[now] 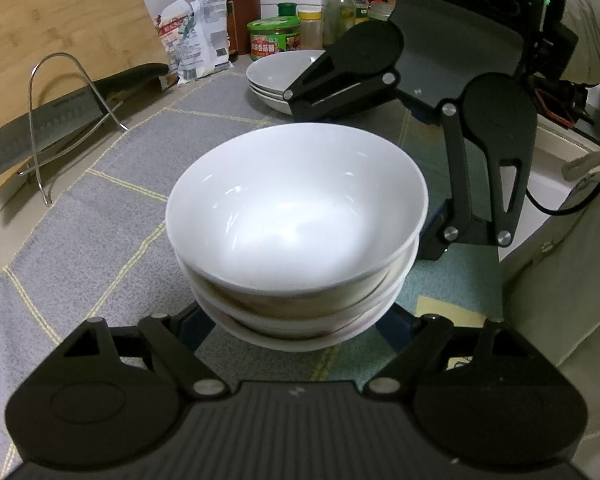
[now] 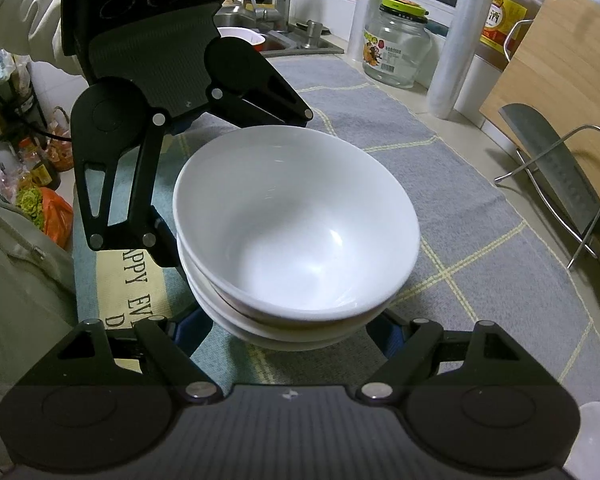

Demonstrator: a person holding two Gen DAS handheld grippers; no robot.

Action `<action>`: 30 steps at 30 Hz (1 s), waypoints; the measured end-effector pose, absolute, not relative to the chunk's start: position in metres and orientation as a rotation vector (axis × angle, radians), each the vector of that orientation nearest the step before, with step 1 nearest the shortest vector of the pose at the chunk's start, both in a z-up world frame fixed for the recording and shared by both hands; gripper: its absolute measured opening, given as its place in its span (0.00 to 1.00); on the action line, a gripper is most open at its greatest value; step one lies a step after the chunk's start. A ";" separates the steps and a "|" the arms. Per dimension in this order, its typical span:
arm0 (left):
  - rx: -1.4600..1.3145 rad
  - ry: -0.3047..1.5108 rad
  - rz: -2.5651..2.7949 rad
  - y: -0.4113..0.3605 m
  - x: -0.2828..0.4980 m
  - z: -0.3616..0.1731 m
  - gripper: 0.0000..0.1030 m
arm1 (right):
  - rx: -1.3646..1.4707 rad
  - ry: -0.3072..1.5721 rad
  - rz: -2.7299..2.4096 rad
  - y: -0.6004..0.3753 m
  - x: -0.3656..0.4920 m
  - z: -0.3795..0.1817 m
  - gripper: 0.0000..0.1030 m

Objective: Organize plates and bowls
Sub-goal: 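Lift the bowl stack with both tools and carry it toward the flower-patterned plates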

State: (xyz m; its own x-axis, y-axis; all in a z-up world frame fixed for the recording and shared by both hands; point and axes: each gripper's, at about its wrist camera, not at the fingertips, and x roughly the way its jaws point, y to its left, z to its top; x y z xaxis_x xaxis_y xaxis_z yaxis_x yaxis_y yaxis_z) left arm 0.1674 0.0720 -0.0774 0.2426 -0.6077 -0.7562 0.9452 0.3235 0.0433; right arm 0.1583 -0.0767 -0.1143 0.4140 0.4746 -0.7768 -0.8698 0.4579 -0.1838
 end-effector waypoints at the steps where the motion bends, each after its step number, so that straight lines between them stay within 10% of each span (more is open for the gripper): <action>1: 0.566 0.715 -1.144 0.072 0.168 -0.078 0.83 | -0.642 0.716 0.920 -0.076 0.158 -0.114 0.84; 30: 0.562 0.730 -1.106 0.059 0.158 -0.064 0.84 | -0.662 0.694 0.939 -0.087 0.143 -0.099 0.84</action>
